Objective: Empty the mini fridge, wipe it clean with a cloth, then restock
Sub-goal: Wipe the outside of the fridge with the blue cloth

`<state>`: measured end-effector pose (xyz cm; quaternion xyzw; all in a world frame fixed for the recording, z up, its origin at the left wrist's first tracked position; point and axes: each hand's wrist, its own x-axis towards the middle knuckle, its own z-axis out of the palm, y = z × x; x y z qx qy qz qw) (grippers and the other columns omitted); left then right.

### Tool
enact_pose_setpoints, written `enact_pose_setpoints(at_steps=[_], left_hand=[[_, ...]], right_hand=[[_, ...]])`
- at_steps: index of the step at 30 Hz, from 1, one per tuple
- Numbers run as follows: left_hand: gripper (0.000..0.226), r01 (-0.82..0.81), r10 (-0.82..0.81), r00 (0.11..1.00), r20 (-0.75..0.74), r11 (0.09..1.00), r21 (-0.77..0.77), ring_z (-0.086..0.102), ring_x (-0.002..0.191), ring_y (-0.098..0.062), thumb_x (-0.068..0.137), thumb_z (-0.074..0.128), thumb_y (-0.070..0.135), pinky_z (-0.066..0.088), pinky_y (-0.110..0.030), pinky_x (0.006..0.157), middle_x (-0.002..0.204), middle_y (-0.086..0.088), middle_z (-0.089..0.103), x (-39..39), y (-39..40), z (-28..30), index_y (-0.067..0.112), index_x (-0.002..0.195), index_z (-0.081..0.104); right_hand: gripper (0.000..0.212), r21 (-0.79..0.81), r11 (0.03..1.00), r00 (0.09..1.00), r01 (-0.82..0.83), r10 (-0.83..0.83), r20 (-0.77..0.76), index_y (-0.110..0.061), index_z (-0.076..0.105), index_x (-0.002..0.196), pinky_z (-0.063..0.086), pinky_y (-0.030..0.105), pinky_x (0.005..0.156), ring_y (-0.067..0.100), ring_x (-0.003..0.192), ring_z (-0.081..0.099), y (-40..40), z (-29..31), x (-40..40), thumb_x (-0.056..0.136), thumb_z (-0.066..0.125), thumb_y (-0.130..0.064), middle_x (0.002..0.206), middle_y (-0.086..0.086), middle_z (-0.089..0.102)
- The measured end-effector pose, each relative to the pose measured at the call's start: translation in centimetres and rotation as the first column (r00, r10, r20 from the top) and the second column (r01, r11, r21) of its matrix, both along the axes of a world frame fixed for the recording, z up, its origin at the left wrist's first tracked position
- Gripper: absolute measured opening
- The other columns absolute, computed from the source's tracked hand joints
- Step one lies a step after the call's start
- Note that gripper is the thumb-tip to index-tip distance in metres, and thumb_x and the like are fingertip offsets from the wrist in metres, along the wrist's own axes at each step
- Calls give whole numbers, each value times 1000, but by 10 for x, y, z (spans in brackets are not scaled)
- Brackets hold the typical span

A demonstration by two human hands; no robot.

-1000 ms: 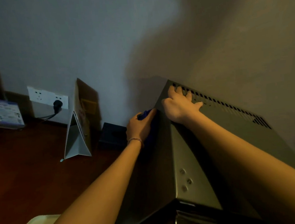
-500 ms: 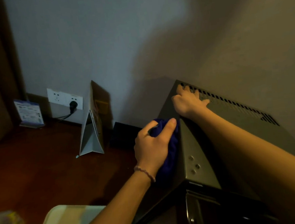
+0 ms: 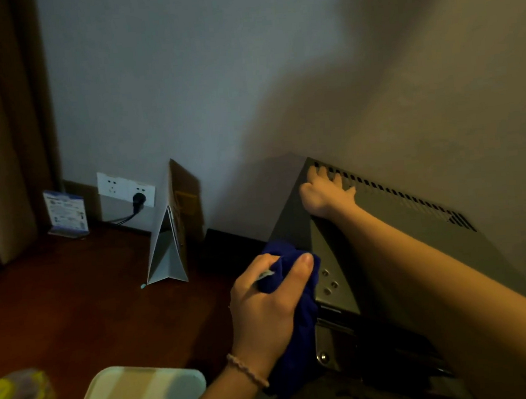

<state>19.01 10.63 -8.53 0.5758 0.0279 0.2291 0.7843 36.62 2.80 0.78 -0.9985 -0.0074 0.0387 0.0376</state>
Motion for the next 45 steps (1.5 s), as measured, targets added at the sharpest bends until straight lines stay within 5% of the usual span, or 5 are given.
enact_pose_setpoints(at_steps=[16,27,34,41,45], left_hand=[[37,26,-75,949,-307,987,-159,63,69,-26,58,74,62,54,-54,75,61,-4,64,154,-7,-18,27,55,63],[34,118,-164,900,-404,984,-137,58,84,-15,84,73,47,45,-29,79,97,3,61,252,-8,-33,23,103,59],[63,112,-171,886,-432,981,-160,53,98,-16,83,74,49,42,-28,82,119,0,59,238,-5,-62,15,134,56],[41,101,-161,826,-541,985,-138,65,93,-24,75,77,58,53,-39,85,103,-6,70,172,-2,-109,23,93,68],[85,57,-91,824,-560,995,-78,66,98,-29,51,70,85,53,-42,88,107,-8,71,113,0,-117,19,104,70]], right_hand=[[54,31,994,994,-101,99,50,-8,24,155,9,60,121,37,153,7,-9,-7,17,104,26,-26,168,8,11],[44,40,995,993,-86,82,88,-3,40,137,18,64,117,40,146,24,-12,-14,28,101,28,-23,154,14,34],[42,55,996,994,-70,65,87,-4,42,136,20,63,116,40,143,27,-9,-12,27,99,30,-22,153,14,36],[42,58,996,994,-72,67,81,-7,41,139,17,62,117,38,146,25,-7,-10,22,101,32,-24,155,11,34],[51,35,998,996,-60,58,64,-12,33,150,11,58,121,34,153,13,-3,-7,19,102,38,-26,164,7,23]])
